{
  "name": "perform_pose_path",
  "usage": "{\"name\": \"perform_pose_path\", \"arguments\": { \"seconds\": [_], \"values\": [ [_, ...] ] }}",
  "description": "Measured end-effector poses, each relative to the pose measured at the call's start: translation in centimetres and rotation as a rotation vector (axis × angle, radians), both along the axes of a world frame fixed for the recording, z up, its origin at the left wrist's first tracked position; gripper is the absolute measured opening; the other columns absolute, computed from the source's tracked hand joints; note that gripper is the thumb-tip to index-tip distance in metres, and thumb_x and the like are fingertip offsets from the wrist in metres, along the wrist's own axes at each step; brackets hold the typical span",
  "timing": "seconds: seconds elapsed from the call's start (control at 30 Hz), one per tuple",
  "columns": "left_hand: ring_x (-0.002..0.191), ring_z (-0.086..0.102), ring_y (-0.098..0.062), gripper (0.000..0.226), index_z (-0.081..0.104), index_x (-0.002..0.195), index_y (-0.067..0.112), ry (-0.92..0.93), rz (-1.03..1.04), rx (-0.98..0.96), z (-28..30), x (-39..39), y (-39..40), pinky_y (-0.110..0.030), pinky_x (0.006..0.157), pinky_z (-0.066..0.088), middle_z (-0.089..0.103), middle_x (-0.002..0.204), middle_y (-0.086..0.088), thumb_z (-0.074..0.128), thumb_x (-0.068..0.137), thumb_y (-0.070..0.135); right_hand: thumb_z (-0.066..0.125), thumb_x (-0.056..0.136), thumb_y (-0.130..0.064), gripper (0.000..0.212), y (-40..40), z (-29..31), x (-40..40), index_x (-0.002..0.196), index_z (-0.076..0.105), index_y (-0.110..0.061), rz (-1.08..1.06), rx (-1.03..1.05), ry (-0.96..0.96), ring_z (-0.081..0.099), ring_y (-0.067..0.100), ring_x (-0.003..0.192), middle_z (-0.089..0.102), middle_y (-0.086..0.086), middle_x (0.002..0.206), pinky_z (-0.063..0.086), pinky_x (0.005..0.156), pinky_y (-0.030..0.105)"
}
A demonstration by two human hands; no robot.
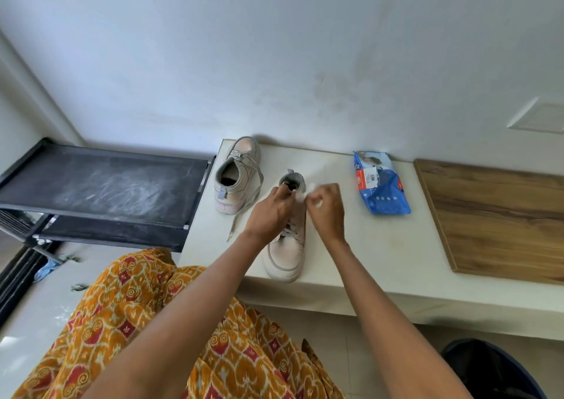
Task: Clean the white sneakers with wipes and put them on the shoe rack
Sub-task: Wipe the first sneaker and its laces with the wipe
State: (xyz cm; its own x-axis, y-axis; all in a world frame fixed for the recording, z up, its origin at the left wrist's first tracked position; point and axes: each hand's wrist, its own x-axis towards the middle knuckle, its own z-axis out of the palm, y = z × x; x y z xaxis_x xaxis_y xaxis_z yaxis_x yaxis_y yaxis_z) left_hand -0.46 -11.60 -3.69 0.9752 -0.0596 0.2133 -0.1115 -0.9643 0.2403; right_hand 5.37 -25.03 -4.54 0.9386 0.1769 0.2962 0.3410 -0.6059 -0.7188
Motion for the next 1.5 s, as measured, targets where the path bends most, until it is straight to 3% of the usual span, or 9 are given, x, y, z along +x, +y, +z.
{"name": "perform_pose_path", "arguments": {
  "seconds": [0.13, 0.27, 0.37, 0.47, 0.7, 0.87, 1.07, 1.17, 1.5],
  "values": [
    [0.099, 0.052, -0.033, 0.042, 0.052, 0.127, 0.006, -0.003, -0.025, -0.036, -0.1, -0.1, 0.4, -0.045, 0.057, 0.054, 0.051, 0.116, -0.015, 0.054, 0.085, 0.006, 0.065, 0.083, -0.007, 0.007, 1.9, 1.4, 3.7, 0.087, 0.061, -0.003, -0.196, 0.23, 0.194, 0.063, 0.024, 0.086, 0.068, 0.011, 0.092, 0.048, 0.078, 0.032],
    [0.105, 0.05, -0.033, 0.047, 0.051, 0.13, 0.005, 0.035, -0.119, -0.059, 0.4, -0.1, 1.4, -0.045, 0.07, 0.054, 0.05, 0.12, -0.017, 0.06, 0.084, 0.014, 0.058, 0.088, -0.016, 0.015, 3.0, 0.6, 5.5, 0.094, 0.066, -0.005, -0.157, 0.182, 0.445, 0.059, 0.022, 0.082, 0.064, 0.006, 0.087, 0.048, 0.075, 0.033],
    [0.109, 0.047, -0.033, 0.054, 0.046, 0.134, 0.003, 0.069, -0.174, -0.027, 0.6, 0.0, 2.0, -0.046, 0.072, 0.054, 0.047, 0.123, -0.019, 0.062, 0.085, 0.018, 0.052, 0.091, -0.016, 0.028, 2.9, -0.1, 4.0, 0.066, 0.056, -0.004, -0.095, 0.001, 0.358, 0.049, 0.026, 0.064, 0.055, 0.014, 0.065, 0.034, 0.057, 0.031],
    [0.113, 0.044, -0.034, 0.06, 0.04, 0.139, 0.004, 0.089, -0.191, -0.002, 0.5, 0.2, 2.1, -0.049, 0.075, 0.053, 0.043, 0.128, -0.02, 0.062, 0.086, 0.02, 0.051, 0.089, -0.006, 0.026, 1.4, -0.9, 0.1, 0.063, 0.054, -0.003, -0.111, -0.033, 0.239, 0.046, 0.027, 0.059, 0.061, 0.023, 0.068, 0.025, 0.054, 0.029],
    [0.12, 0.038, -0.032, 0.064, 0.032, 0.143, 0.004, 0.134, -0.14, 0.044, 0.6, 0.1, 1.7, -0.049, 0.083, 0.051, 0.037, 0.136, -0.019, 0.061, 0.087, 0.019, 0.056, 0.085, -0.012, 0.03, -2.5, -3.6, -6.1, 0.058, 0.045, -0.016, -0.053, -0.075, 0.234, 0.044, 0.023, 0.054, 0.046, 0.003, 0.053, 0.028, 0.052, 0.031],
    [0.121, 0.039, -0.03, 0.066, 0.032, 0.144, 0.006, 0.142, -0.175, 0.069, 1.2, 0.3, 2.1, -0.043, 0.083, 0.052, 0.038, 0.135, -0.017, 0.062, 0.087, 0.023, 0.043, 0.09, -0.01, 0.016, 1.3, 0.9, -0.5, 0.079, 0.054, -0.013, -0.305, 0.254, 0.251, 0.044, 0.015, 0.057, 0.051, -0.001, 0.063, 0.028, 0.052, 0.028],
    [0.111, 0.045, -0.029, 0.064, 0.041, 0.138, 0.008, 0.108, -0.188, 0.043, 0.9, 0.2, 2.2, -0.046, 0.071, 0.054, 0.044, 0.124, -0.015, 0.068, 0.081, 0.02, 0.048, 0.096, -0.017, 0.025, 4.4, 0.6, 0.4, 0.107, 0.068, -0.01, -0.155, 0.098, 0.133, 0.064, 0.027, 0.092, 0.07, 0.011, 0.103, 0.039, 0.069, 0.023],
    [0.11, 0.047, -0.03, 0.051, 0.05, 0.128, 0.01, 0.097, -0.208, 0.003, 0.9, 0.2, 2.3, -0.047, 0.069, 0.054, 0.046, 0.123, -0.015, 0.067, 0.081, 0.019, 0.049, 0.096, -0.014, 0.028, 3.6, -1.4, -3.1, 0.119, 0.064, -0.014, -0.102, 0.124, 0.042, 0.065, 0.02, 0.085, 0.071, 0.008, 0.099, 0.041, 0.069, 0.015],
    [0.125, 0.034, -0.029, 0.074, 0.024, 0.147, 0.007, 0.195, -0.252, 0.161, 1.8, 0.5, 2.7, -0.039, 0.089, 0.048, 0.033, 0.139, -0.015, 0.062, 0.087, 0.027, 0.056, 0.082, -0.004, 0.014, -0.7, -1.3, -4.8, 0.07, 0.063, -0.002, 0.151, -0.287, -0.092, 0.052, 0.024, 0.063, 0.059, 0.011, 0.068, 0.034, 0.053, 0.026]
  ]
}}
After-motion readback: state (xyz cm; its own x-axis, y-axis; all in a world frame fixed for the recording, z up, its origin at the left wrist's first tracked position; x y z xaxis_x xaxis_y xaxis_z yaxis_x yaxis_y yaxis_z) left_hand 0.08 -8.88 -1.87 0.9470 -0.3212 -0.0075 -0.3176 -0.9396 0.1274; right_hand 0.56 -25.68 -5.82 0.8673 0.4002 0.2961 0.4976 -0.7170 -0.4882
